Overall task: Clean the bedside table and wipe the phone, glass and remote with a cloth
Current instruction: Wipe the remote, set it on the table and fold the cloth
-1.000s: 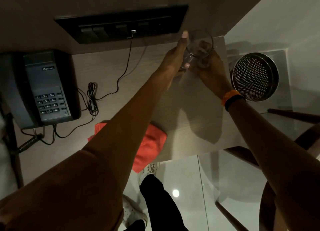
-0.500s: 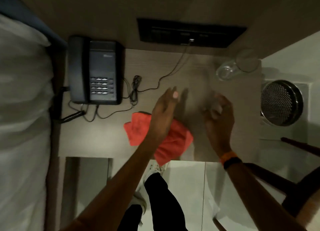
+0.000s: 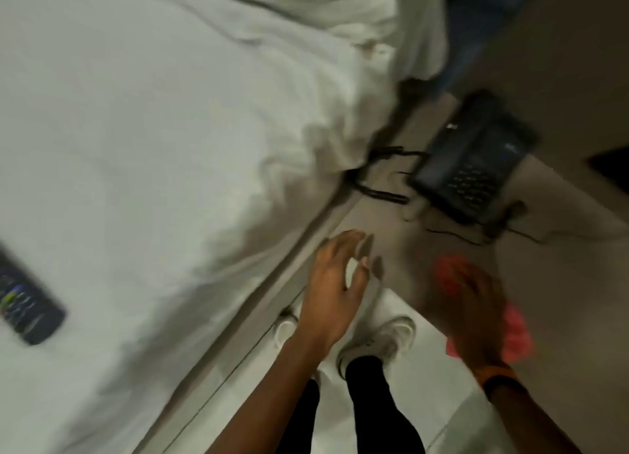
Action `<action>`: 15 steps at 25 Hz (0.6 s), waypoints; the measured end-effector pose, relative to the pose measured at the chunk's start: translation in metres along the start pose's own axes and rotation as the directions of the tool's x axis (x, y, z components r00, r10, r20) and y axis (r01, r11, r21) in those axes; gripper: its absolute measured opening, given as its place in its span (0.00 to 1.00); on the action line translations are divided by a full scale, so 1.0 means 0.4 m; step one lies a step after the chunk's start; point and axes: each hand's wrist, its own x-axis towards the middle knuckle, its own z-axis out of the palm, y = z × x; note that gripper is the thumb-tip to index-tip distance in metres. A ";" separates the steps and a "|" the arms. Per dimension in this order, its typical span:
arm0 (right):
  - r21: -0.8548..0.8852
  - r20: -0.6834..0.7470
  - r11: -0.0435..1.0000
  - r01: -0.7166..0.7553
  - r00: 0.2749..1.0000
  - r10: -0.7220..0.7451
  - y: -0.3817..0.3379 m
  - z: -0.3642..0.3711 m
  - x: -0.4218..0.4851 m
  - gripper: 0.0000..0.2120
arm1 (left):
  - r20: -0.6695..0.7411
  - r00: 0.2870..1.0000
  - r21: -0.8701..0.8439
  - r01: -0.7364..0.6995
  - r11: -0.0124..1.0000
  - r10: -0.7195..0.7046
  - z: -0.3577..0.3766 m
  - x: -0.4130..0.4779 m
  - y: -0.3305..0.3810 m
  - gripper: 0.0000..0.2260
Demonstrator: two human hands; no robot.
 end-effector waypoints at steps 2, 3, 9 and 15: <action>0.327 0.003 0.942 -0.078 0.997 0.082 -0.105 -0.042 0.044 0.23 | -0.137 0.987 -0.034 -0.089 0.996 0.083 -0.103 -0.025 -0.003 0.16; 0.472 -0.007 0.875 -0.110 0.992 0.129 -0.171 -0.073 0.061 0.24 | -0.218 0.965 -0.043 -0.155 0.987 0.142 -0.152 -0.041 0.000 0.17; 0.823 0.047 0.568 -0.001 0.997 -0.067 -0.666 -0.255 0.097 0.10 | -0.776 0.616 0.105 -0.086 0.991 0.136 -0.489 -0.108 -0.029 0.14; 0.927 0.320 0.283 -0.247 0.912 -0.255 -1.012 -0.161 0.111 0.10 | -0.797 0.450 -0.050 0.615 0.787 -0.403 -0.785 -0.123 -0.200 0.31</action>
